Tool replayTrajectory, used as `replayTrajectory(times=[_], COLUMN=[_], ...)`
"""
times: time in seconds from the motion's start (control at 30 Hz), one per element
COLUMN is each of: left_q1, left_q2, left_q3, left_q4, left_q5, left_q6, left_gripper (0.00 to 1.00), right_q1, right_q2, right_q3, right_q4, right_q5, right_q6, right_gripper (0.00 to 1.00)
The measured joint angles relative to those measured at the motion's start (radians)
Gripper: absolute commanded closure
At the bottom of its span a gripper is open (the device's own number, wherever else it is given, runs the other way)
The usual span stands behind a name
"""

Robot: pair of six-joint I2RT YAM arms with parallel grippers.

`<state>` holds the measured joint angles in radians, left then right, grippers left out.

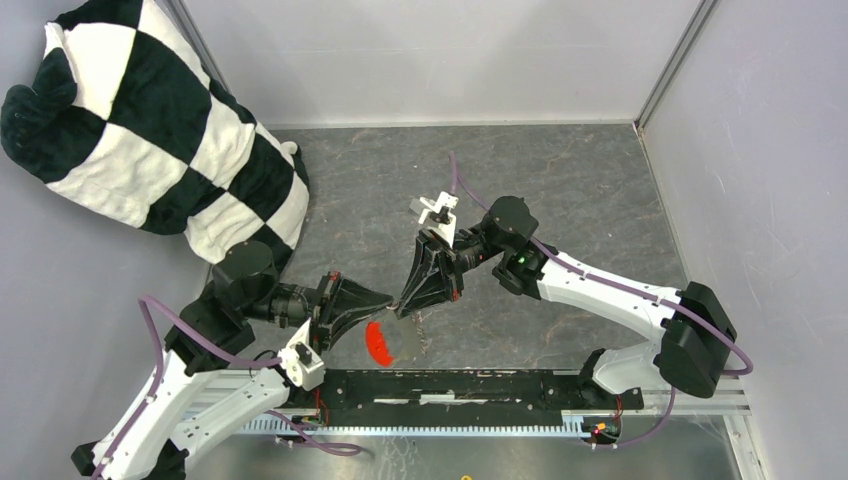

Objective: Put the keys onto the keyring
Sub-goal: Adjust the keyring.

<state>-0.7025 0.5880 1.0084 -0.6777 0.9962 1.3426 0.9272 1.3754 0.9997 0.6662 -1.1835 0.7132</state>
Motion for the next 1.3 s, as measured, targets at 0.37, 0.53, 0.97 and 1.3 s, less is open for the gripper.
replayTrajectory(times=[0.37, 0.53, 0.97, 1.3], left_q1=[0.0, 0.0, 0.0, 0.0], left_q2=[0.131, 0.2, 0.208, 0.187], left_q3=[0.108, 0.163, 0.161, 0.084], left_q4=[-0.018, -0.021, 0.037, 0.299], left_q5=[0.046, 0.094, 0.089, 0.064], left_q6=[-0.27, -0.449, -0.618, -0.954], left_gripper=[0.98, 0.98, 0.98, 0.98], right_q1=[-0.002, -0.002, -0.008, -0.091], right_q2=[-0.006, -0.017, -0.046, -0.148], right_q3=[0.0, 0.008, 0.031, 0.142], right_q4=[-0.062, -0.063, -0.168, -0.515], right_q5=[-0.016, -0.042, -0.032, 0.068], right_q6=[-0.048, -0.051, -0.13, -0.425], right_gripper=[0.99, 0.9, 0.65, 0.39])
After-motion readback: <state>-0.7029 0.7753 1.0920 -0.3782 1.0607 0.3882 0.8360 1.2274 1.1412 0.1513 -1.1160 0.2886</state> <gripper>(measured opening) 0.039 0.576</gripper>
